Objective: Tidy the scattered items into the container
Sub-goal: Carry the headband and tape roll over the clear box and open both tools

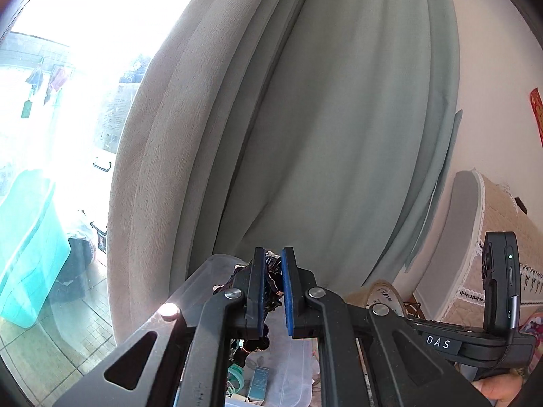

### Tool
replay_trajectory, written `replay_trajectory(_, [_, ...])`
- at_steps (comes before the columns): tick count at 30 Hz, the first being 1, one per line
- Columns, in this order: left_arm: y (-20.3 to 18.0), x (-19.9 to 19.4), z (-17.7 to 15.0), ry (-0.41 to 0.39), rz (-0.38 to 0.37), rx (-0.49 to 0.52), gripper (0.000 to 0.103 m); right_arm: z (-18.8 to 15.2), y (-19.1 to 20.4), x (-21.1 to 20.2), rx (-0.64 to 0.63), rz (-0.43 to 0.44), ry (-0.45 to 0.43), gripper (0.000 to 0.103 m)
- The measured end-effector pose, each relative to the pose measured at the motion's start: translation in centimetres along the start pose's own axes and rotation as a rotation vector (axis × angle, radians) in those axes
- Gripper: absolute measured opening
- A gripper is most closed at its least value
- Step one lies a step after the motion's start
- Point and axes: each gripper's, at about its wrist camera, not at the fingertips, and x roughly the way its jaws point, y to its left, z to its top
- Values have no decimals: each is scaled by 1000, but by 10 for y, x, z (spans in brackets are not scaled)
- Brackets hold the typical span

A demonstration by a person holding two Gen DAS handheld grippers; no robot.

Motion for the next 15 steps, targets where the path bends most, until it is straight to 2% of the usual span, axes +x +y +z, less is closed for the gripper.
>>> replay_trajectory(15, [16,21,-2,34,-11,-40,9,4,18,43,-44,0,68,12])
